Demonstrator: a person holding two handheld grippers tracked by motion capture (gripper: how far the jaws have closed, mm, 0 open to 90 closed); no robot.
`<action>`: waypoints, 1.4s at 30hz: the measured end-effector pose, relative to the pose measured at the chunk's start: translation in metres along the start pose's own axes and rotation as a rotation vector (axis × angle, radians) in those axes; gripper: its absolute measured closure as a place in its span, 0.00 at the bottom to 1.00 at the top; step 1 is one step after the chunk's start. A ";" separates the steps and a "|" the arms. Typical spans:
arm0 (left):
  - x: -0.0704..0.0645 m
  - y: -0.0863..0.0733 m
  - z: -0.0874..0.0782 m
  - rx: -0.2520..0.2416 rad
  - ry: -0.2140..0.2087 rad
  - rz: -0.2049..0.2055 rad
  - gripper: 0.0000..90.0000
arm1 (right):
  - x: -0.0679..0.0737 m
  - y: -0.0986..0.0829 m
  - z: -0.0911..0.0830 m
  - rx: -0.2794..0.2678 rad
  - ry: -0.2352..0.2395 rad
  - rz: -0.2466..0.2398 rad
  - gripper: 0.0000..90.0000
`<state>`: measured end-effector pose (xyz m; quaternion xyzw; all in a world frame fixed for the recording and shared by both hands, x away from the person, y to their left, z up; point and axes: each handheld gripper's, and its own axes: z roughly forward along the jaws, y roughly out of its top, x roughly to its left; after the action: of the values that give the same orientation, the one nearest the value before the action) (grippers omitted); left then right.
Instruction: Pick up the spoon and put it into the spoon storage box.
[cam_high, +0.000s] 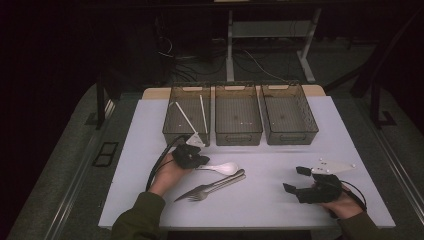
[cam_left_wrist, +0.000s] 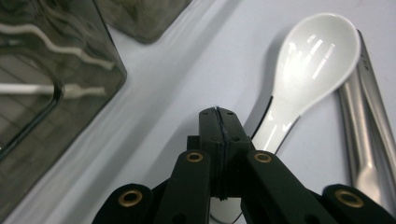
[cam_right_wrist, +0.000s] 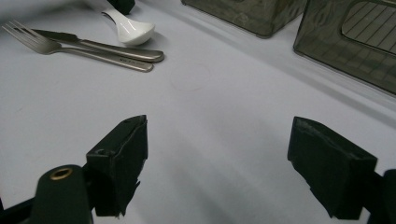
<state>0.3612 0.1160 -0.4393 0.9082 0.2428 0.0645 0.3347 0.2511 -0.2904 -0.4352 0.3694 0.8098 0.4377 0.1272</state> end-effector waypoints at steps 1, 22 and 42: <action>0.001 -0.001 -0.002 0.003 -0.002 0.020 0.99 | 0.000 0.000 0.000 0.001 -0.001 -0.001 0.22; -0.012 -0.008 -0.031 -0.147 -0.015 -0.049 0.81 | 0.000 0.001 0.000 0.000 0.000 -0.004 0.22; -0.024 0.022 -0.004 -0.218 -0.099 -0.043 0.39 | 0.001 0.000 0.001 0.001 0.005 -0.008 0.22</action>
<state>0.3480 0.0924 -0.4213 0.8631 0.2368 0.0383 0.4445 0.2508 -0.2888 -0.4355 0.3652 0.8119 0.4377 0.1265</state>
